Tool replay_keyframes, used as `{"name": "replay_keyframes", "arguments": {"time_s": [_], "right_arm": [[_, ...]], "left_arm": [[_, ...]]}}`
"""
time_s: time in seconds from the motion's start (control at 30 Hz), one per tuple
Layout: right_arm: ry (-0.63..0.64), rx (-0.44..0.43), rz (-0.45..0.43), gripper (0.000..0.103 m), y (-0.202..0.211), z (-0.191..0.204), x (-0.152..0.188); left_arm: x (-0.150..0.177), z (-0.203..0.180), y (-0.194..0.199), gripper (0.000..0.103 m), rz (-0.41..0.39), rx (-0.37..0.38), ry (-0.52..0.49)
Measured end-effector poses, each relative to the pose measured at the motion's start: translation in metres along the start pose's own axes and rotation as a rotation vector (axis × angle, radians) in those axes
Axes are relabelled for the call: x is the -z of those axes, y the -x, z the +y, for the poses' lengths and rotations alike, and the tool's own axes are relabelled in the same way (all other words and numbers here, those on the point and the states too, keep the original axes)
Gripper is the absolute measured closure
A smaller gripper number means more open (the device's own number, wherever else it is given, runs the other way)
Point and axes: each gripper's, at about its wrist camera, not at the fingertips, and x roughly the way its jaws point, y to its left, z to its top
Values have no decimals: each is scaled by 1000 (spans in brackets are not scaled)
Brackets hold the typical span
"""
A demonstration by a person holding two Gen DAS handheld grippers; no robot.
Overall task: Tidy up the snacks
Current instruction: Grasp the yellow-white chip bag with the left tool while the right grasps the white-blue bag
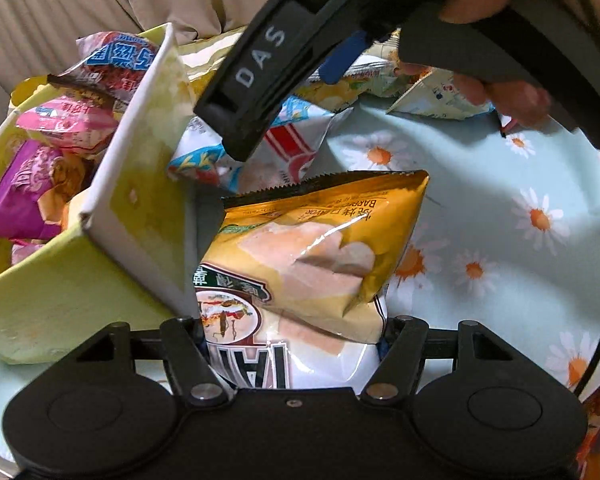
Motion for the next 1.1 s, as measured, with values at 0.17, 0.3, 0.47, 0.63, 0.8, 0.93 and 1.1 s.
{"name": "replay_keyframes", "arguments": {"time_s": [0.17, 0.3, 0.47, 0.63, 0.8, 0.93, 1.1], "right_arm": [[63, -6, 29, 0, -19, 8, -6], [113, 3, 37, 0, -28, 16, -7], [206, 45, 42, 0, -40, 29, -8], [253, 87, 49, 0, -52, 32, -9], [270, 141, 32, 5, -53, 32, -6], [243, 137, 27, 11, -51, 31, -3], [201, 129, 22, 16, -41, 33, 2]], "left_arm": [[8, 8, 3, 33, 9, -5, 1], [11, 15, 4, 33, 14, -11, 17], [15, 21, 5, 33, 19, -16, 29], [14, 21, 2, 33, 25, -18, 32], [14, 22, 2, 33, 22, -16, 37], [14, 21, 3, 33, 19, -16, 39], [16, 19, 9, 33, 12, -21, 39]]}}
